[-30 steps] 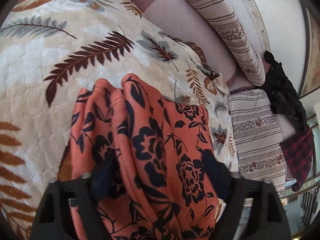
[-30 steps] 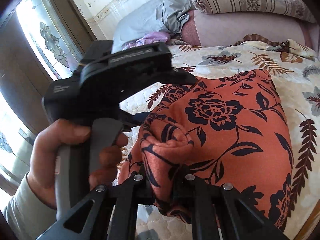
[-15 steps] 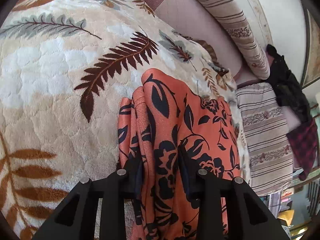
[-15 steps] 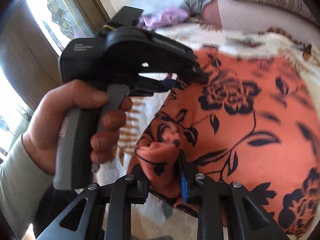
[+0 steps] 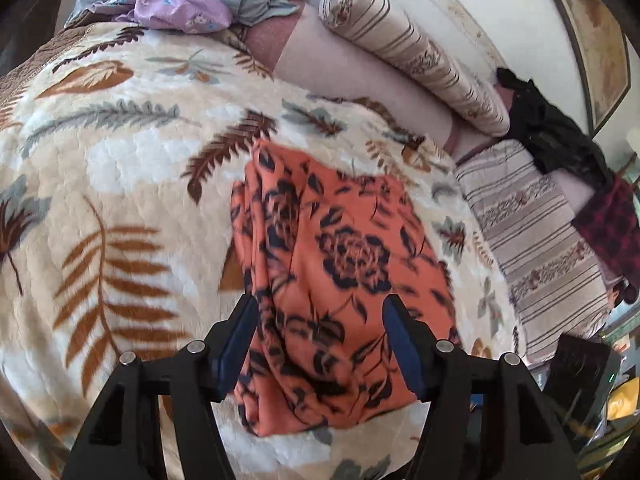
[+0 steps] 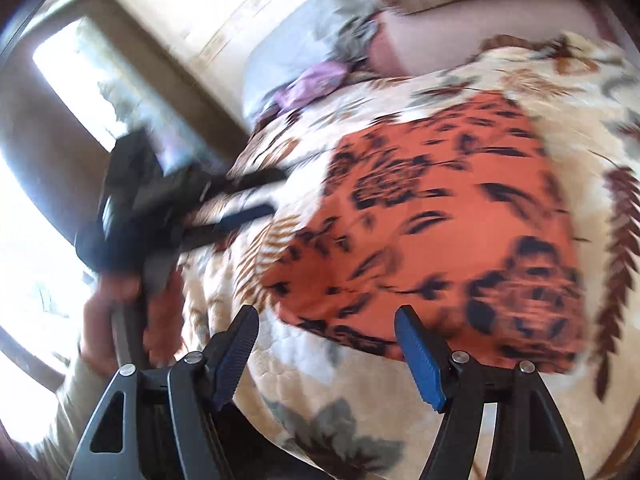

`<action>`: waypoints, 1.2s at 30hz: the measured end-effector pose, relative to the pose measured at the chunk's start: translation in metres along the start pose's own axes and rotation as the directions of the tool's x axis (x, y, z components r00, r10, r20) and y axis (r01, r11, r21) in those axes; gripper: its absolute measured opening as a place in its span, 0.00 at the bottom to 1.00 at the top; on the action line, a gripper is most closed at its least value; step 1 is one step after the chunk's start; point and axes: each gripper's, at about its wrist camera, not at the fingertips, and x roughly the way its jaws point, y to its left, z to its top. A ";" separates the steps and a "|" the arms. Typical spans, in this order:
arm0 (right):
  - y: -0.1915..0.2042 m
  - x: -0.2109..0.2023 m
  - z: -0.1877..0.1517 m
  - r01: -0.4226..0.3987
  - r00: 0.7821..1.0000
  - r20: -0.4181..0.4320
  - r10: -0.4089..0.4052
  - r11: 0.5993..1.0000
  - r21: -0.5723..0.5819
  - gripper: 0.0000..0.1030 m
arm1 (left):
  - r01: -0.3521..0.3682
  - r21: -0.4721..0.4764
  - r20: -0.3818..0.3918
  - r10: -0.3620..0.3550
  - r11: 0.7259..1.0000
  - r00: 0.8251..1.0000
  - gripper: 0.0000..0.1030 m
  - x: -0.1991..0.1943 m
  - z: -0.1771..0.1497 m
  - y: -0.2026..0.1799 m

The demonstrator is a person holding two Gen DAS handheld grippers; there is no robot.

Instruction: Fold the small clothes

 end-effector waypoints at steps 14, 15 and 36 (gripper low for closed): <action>-0.122 -0.032 0.043 -0.059 0.997 -0.034 0.074 0.945 0.323 0.73 | -0.050 -0.059 0.092 0.055 0.997 0.994 0.72 -0.020 -0.015 0.001; -0.127 -0.024 0.047 -0.067 0.995 -0.044 0.087 0.938 0.340 0.73 | -0.059 -0.045 0.117 0.064 0.997 0.991 0.82 -0.019 -0.011 -0.004; -0.141 0.019 0.071 -0.109 0.992 -0.014 0.128 0.895 0.433 0.79 | -0.187 -0.007 -0.029 0.187 0.982 0.982 0.77 0.050 0.000 0.014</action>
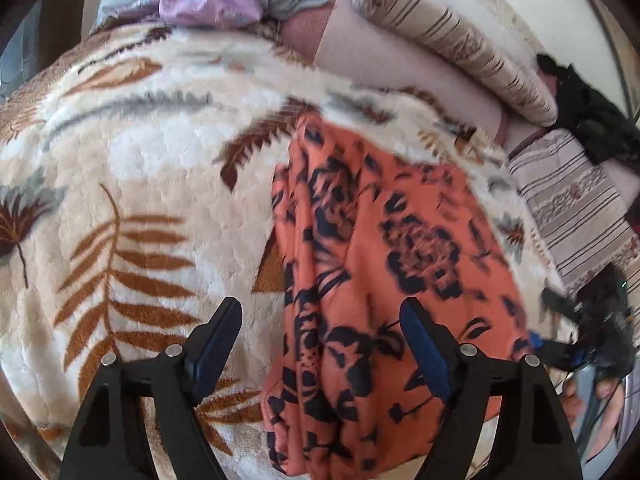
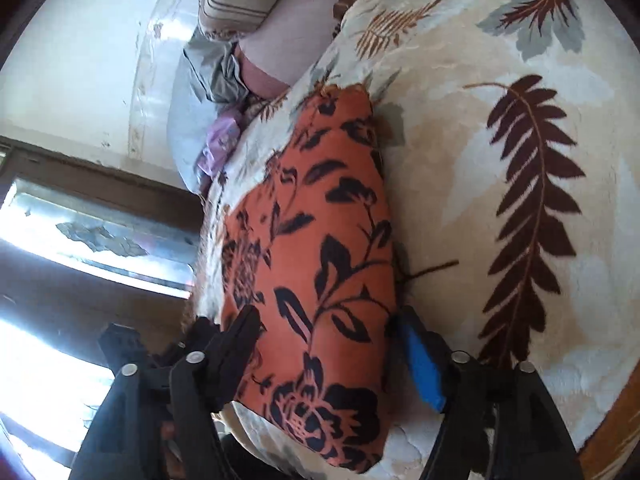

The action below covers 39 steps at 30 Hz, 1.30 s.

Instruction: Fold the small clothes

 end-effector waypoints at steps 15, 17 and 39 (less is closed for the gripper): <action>0.010 0.017 0.030 0.095 0.995 0.029 -0.094 0.995 -0.036 0.70 | -0.012 -0.003 0.015 0.012 1.000 1.000 0.75 0.011 0.008 0.004; 0.005 0.027 0.045 0.078 0.996 0.036 -0.079 0.997 0.027 0.71 | -0.011 0.010 0.027 0.011 1.000 1.000 0.75 0.009 0.008 0.002; 0.021 0.065 0.038 0.181 0.980 -0.056 -0.190 0.973 -0.140 0.74 | 0.243 -0.336 -0.018 -0.264 0.910 0.964 0.47 0.050 0.084 0.056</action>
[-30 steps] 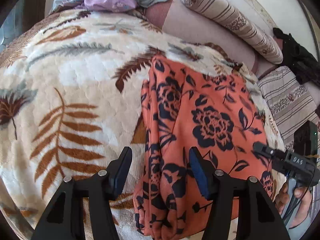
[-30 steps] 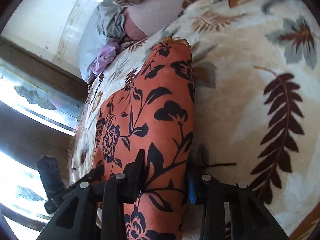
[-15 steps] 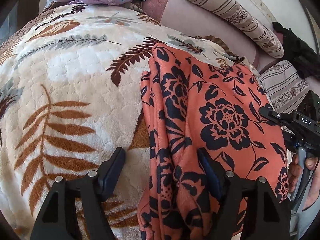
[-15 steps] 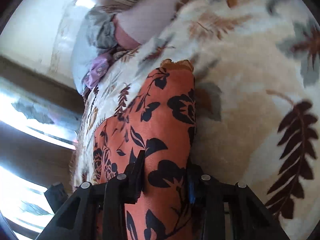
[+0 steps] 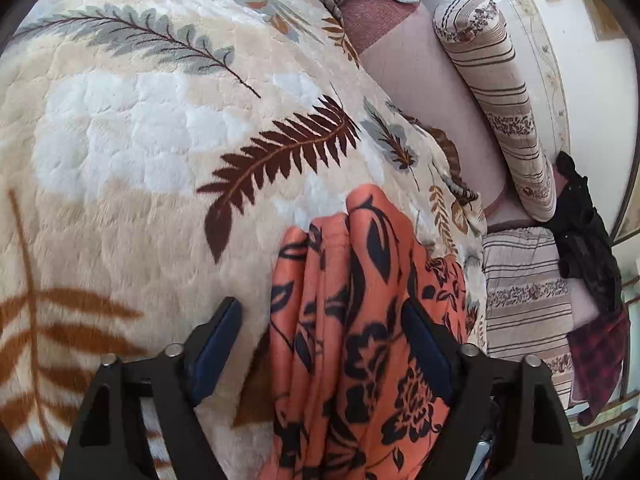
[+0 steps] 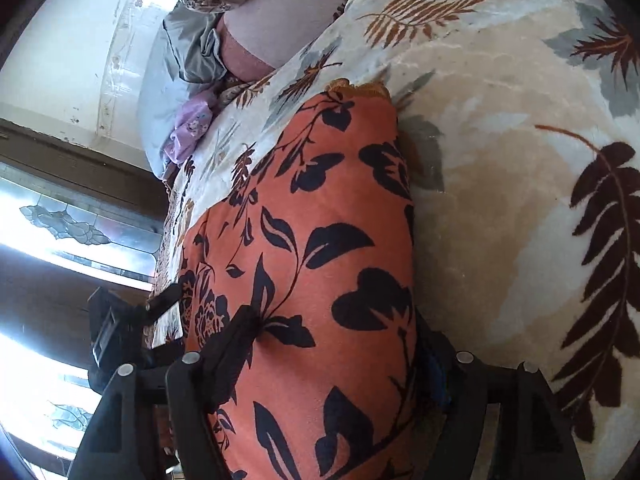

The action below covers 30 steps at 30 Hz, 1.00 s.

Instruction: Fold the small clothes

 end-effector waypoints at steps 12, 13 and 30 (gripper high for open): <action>-0.006 -0.008 -0.005 -0.018 0.999 -0.027 0.018 1.000 -0.014 0.74 | -0.205 0.241 0.112 0.183 0.949 0.977 0.83 -0.037 -0.051 -0.037; -0.006 -0.010 -0.007 -0.017 0.999 -0.029 0.016 1.000 -0.018 0.74 | -0.240 0.270 0.125 0.213 0.933 0.969 0.83 -0.039 -0.057 -0.042; -0.009 -0.025 -0.024 -0.017 0.999 -0.049 0.016 1.000 -0.026 0.75 | -0.379 0.384 0.220 0.315 0.842 0.923 0.83 -0.058 -0.099 -0.067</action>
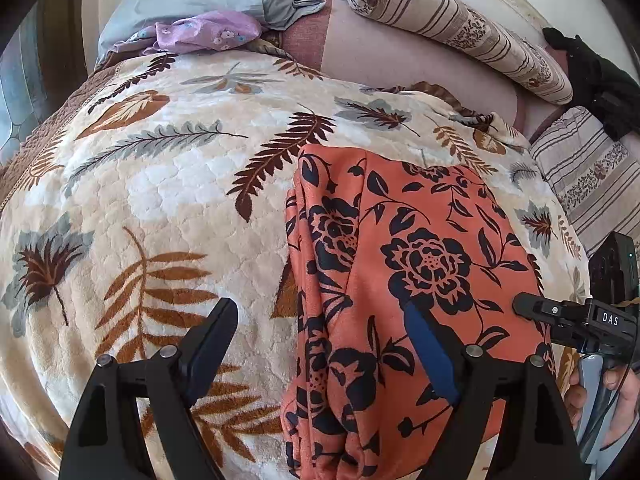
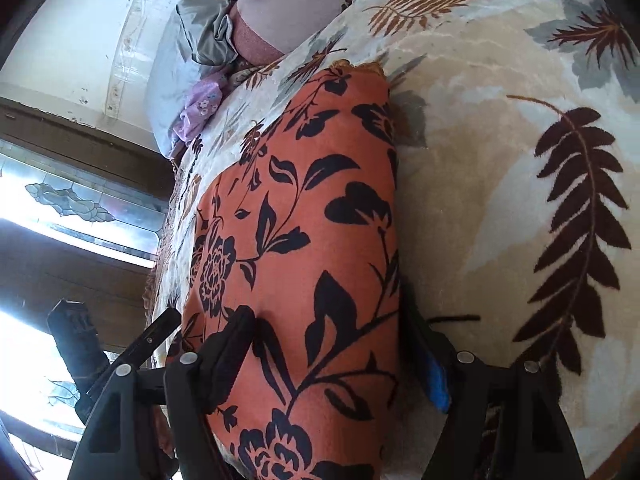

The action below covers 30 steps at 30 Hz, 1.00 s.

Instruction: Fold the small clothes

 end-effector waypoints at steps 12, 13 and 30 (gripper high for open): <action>0.006 0.019 0.015 -0.008 1.000 -0.011 0.008 0.998 -0.062 0.72 | 0.153 -0.127 -0.084 -0.164 0.980 0.983 0.83 0.043 -0.010 0.019; 0.011 0.024 0.016 0.028 0.999 -0.021 -0.030 0.995 -0.100 0.60 | 0.178 -0.133 -0.086 -0.191 0.975 0.978 0.77 0.044 -0.011 0.021; -0.007 -0.070 0.091 0.182 0.973 0.169 -0.159 0.975 -0.130 0.70 | 0.217 -0.082 -0.035 -0.221 0.973 0.975 0.81 0.062 0.059 -0.078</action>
